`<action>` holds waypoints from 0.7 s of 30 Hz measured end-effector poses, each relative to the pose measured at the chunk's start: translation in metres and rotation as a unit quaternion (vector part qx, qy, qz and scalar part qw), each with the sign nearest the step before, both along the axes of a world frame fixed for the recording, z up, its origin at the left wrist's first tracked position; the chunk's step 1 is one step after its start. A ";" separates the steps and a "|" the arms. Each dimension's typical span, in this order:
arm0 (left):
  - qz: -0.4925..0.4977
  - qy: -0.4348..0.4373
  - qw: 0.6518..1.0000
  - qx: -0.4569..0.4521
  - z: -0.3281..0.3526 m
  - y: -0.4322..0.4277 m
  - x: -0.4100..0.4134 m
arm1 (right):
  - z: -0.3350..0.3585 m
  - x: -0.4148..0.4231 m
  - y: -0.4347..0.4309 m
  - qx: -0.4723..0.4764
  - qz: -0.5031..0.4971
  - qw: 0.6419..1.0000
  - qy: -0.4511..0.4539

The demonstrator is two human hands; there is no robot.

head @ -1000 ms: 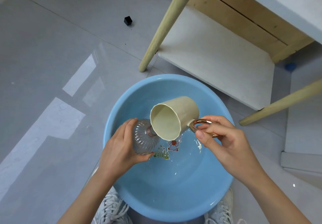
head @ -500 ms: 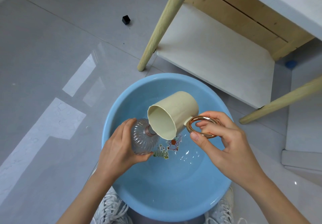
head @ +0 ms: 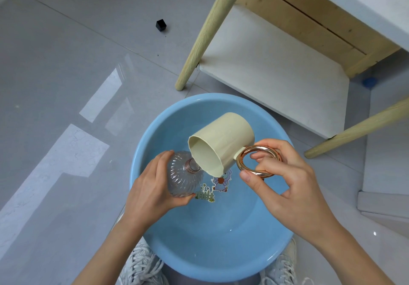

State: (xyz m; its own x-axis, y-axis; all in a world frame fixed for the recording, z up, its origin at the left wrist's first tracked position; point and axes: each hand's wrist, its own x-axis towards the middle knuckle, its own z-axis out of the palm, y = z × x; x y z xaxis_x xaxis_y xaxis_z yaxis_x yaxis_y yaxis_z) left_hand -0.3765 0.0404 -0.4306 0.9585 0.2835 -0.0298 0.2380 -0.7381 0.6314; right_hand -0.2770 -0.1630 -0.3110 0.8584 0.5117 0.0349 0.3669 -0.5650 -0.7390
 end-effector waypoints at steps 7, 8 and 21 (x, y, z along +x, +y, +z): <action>-0.002 -0.004 1.000 0.001 0.001 0.000 0.000 | 0.000 -0.001 0.000 -0.017 0.008 1.000 -0.023; -0.002 -0.004 1.000 0.003 0.001 0.000 0.000 | 0.000 -0.001 0.000 -0.018 0.010 0.999 -0.026; -0.003 -0.005 1.000 0.003 0.000 0.000 0.000 | 0.000 -0.002 0.002 -0.031 0.017 0.998 -0.045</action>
State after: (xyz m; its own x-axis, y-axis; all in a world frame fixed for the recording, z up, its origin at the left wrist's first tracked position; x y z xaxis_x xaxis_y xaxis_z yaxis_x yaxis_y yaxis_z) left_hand -0.3765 0.0403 -0.4308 0.9606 0.2774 -0.0182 0.2267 -0.7433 0.6294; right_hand -0.2791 -0.1614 -0.3110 0.8357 0.5434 0.0787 0.4496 -0.5950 -0.6662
